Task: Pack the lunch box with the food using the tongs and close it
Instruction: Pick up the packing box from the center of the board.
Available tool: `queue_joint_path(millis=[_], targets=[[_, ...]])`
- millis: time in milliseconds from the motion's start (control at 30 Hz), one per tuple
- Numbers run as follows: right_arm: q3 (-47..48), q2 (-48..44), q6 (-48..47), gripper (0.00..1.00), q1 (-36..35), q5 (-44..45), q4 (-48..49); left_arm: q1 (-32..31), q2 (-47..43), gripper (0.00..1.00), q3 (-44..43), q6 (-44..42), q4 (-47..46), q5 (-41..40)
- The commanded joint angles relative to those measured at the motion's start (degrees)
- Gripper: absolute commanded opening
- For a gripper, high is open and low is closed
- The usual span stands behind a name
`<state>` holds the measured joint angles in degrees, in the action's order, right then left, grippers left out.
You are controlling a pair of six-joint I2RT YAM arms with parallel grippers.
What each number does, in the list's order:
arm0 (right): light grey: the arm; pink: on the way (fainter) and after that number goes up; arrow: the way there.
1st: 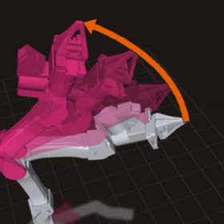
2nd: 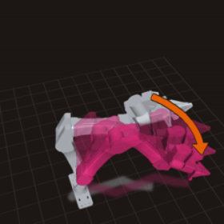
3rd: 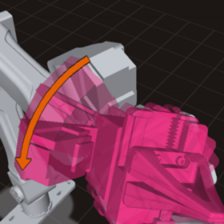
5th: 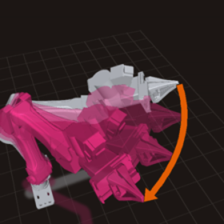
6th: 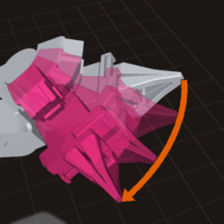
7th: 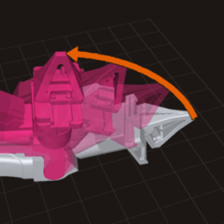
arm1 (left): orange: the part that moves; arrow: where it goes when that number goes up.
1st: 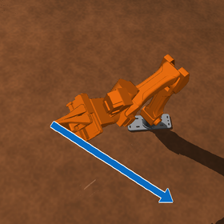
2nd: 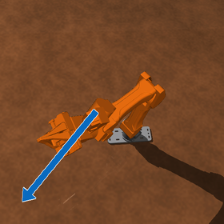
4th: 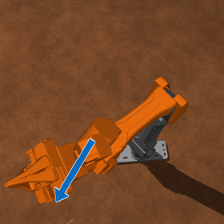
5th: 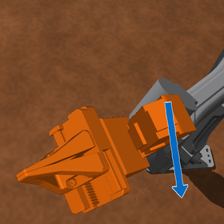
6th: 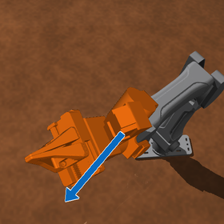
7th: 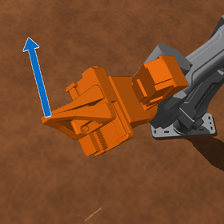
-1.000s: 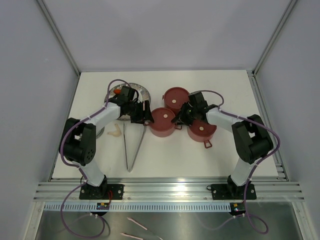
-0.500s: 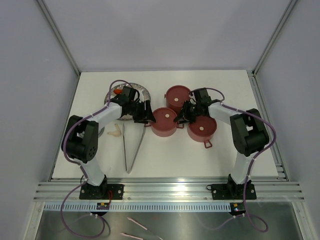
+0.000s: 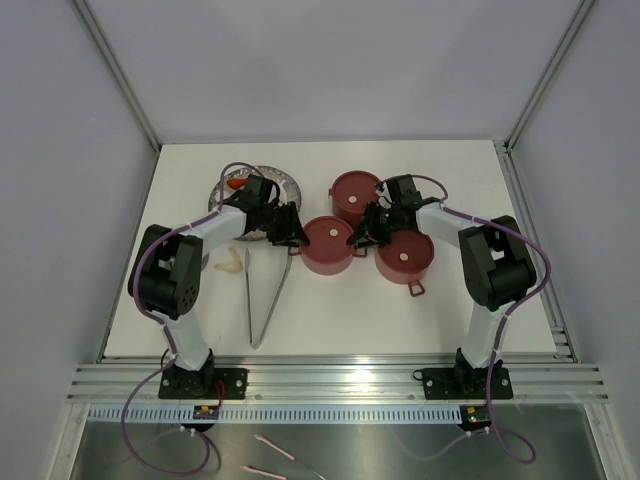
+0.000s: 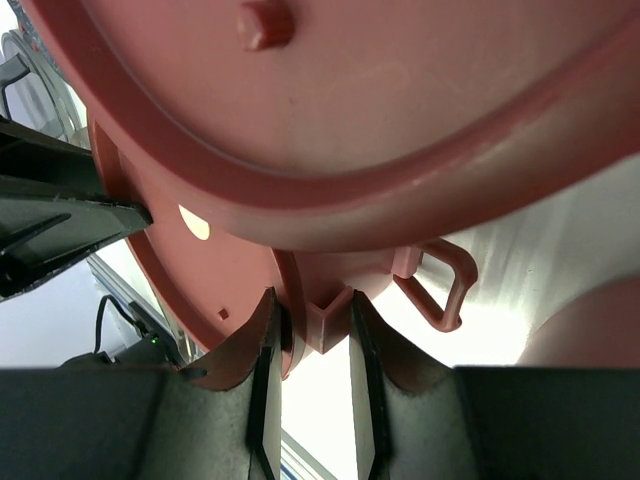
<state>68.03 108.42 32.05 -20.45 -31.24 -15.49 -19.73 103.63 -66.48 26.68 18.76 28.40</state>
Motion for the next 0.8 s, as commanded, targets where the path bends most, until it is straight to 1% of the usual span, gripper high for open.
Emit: queue_joint_path(millis=[0, 67, 100, 167, 200, 267, 367, 500, 567, 633, 767], targets=[[0.3, 2.4, -3.3, 0.0, 0.0, 1.3, -4.8, -0.2, 0.3, 0.34, -0.1, 1.1, -4.8, 0.6], [0.6, 2.2, -3.3, 0.0, 0.0, 1.4, -5.3, -0.5, 0.2, 0.26, -0.1, 1.0, -4.4, 0.3], [0.7, 1.7, -3.2, 0.0, 0.0, 1.5, -5.3, -0.6, -0.4, 0.2, -0.1, 0.9, -4.0, 0.2], [1.1, 1.2, -3.0, 0.0, 0.0, 2.2, -6.0, -0.7, -1.2, 0.13, -0.1, 0.7, -3.5, -0.4], [1.3, 0.5, -2.9, 0.0, 0.0, 2.3, -6.2, -0.8, -1.9, 0.06, -0.1, 0.8, -3.0, -0.5], [1.6, -1.1, -2.6, 0.0, 0.0, 2.8, -6.8, -0.7, -2.8, 0.0, -0.8, 0.8, -1.9, -0.6], [1.9, -3.3, -2.6, 0.0, -0.1, 3.2, -8.2, -1.0, -5.1, 0.0, -1.6, 0.6, -0.4, -1.3], [2.9, -8.7, -2.3, 0.0, -0.1, 4.8, -10.6, -2.2, -7.7, 0.0, -6.2, -0.1, 6.6, -3.0], [3.4, -11.4, -1.6, 0.0, -0.1, 6.6, -11.6, -2.7, -9.9, 0.0, -7.8, -0.1, 8.5, -4.0], [5.3, -13.0, -1.4, 0.0, -0.1, 9.1, -13.8, -3.2, -11.3, 0.0, -11.1, 0.2, 10.8, -5.6], [8.9, -14.4, -0.9, 0.0, 0.0, 12.1, -16.3, -3.4, -11.7, 0.0, -16.7, 0.8, 13.0, -6.1]])
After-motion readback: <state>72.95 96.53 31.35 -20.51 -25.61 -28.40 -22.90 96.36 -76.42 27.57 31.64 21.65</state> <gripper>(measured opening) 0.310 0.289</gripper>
